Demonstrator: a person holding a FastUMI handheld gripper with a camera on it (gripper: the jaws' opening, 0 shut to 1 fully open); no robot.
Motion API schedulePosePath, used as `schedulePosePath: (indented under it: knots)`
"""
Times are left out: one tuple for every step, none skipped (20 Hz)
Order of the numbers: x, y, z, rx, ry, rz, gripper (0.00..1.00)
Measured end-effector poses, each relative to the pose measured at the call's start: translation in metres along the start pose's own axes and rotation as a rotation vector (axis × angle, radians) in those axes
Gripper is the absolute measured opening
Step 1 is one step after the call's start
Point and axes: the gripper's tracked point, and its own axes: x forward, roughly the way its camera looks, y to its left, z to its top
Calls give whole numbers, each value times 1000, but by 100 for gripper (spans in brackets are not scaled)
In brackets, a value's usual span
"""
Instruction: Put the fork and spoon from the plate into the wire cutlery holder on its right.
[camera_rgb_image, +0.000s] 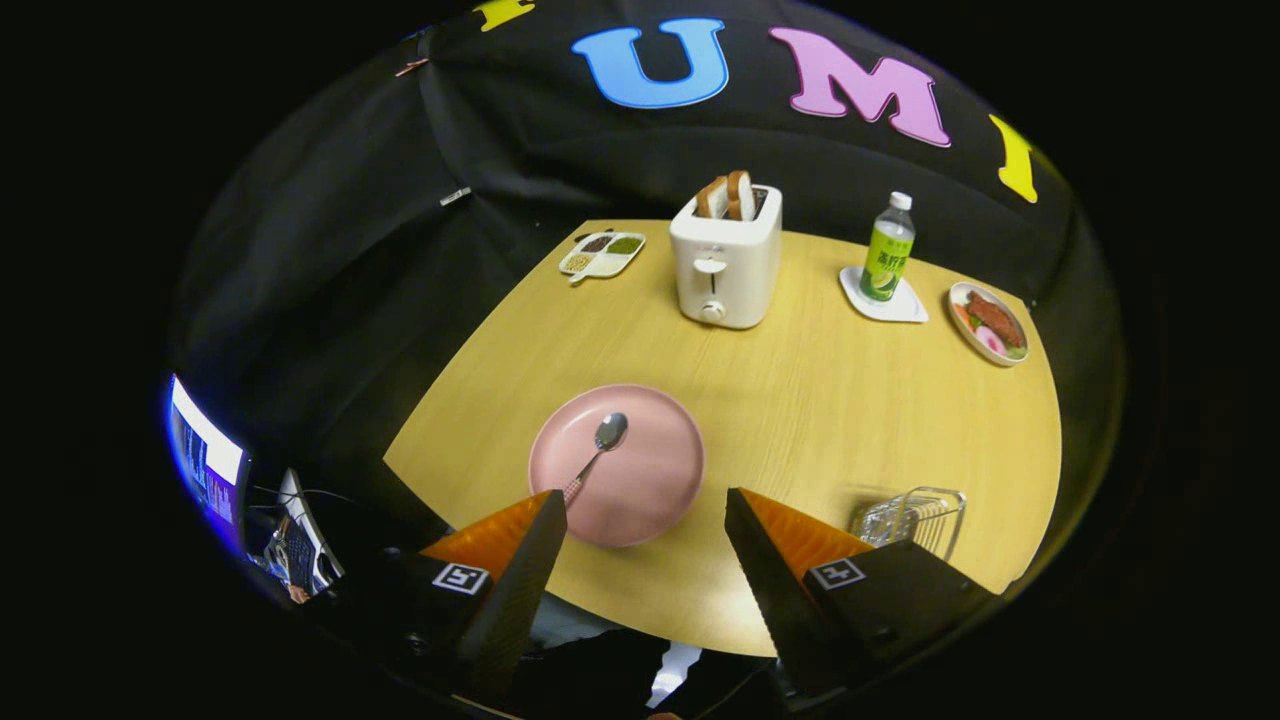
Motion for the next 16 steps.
schedulePosePath:
  knots:
    - [10,5,-4,0,27,5,100]
    - [21,10,-8,1,54,6,100]
    - [32,15,-13,4,80,8,100]
    - [42,20,-16,13,103,11,100]
    - [53,24,-21,23,127,13,100]
    - [64,27,-25,28,148,11,100]
    - [75,28,-28,28,166,4,100]
    - [84,30,-32,28,182,-2,100]
    - [93,32,-35,32,200,-7,100]
    - [101,34,-38,37,216,-10,100]
    - [109,36,-41,40,231,-15,100]
    - [116,37,-45,41,245,-20,100]
    - [122,39,-48,41,258,-24,100]
    - [127,41,-51,42,269,-31,100]
    - [133,43,-54,44,283,-35,100]
    - [138,44,-57,49,299,-37,100]
